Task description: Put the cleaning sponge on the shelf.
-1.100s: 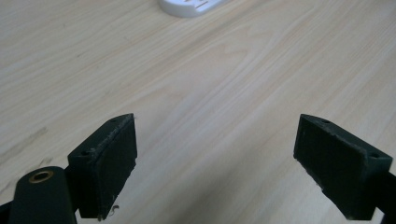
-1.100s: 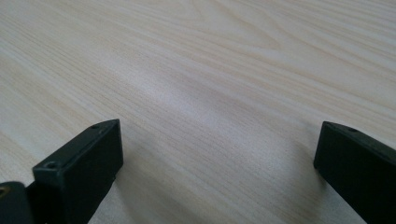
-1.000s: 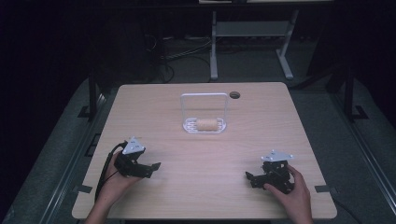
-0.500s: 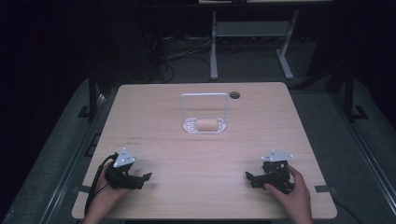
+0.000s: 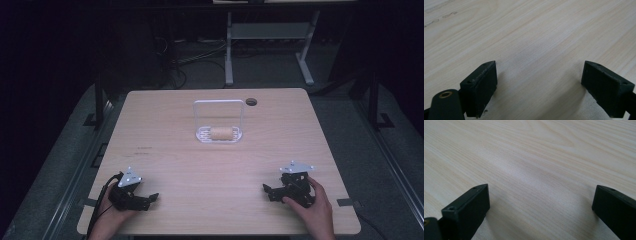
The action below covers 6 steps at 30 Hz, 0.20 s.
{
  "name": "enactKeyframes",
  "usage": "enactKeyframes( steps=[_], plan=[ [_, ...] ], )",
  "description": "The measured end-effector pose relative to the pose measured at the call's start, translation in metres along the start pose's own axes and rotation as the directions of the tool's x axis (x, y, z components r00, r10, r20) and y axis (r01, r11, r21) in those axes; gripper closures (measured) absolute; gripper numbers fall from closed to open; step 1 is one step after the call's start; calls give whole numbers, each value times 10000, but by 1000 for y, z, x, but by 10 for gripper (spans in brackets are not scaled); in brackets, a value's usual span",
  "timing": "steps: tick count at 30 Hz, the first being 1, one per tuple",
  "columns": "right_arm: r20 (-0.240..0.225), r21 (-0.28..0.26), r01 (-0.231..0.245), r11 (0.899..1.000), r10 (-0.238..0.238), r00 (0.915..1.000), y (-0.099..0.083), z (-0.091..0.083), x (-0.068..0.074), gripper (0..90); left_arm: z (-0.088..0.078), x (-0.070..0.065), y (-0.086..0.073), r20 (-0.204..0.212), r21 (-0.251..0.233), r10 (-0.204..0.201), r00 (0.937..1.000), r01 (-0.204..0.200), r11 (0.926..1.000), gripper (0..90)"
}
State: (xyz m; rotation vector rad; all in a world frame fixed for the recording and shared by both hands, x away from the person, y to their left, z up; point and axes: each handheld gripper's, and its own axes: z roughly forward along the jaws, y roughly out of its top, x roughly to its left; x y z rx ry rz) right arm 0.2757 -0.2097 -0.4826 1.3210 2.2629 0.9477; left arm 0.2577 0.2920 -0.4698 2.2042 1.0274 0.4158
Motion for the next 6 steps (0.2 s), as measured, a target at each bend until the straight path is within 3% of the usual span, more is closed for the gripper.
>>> enactKeyframes(
  steps=[6],
  plan=[
    [-4, -1, 3, 10000, -3, 10000, 0, 0, 0, 9, 2, 1, -5, 102, -548, 117, 9999, -111, 9984, 127]
  ],
)
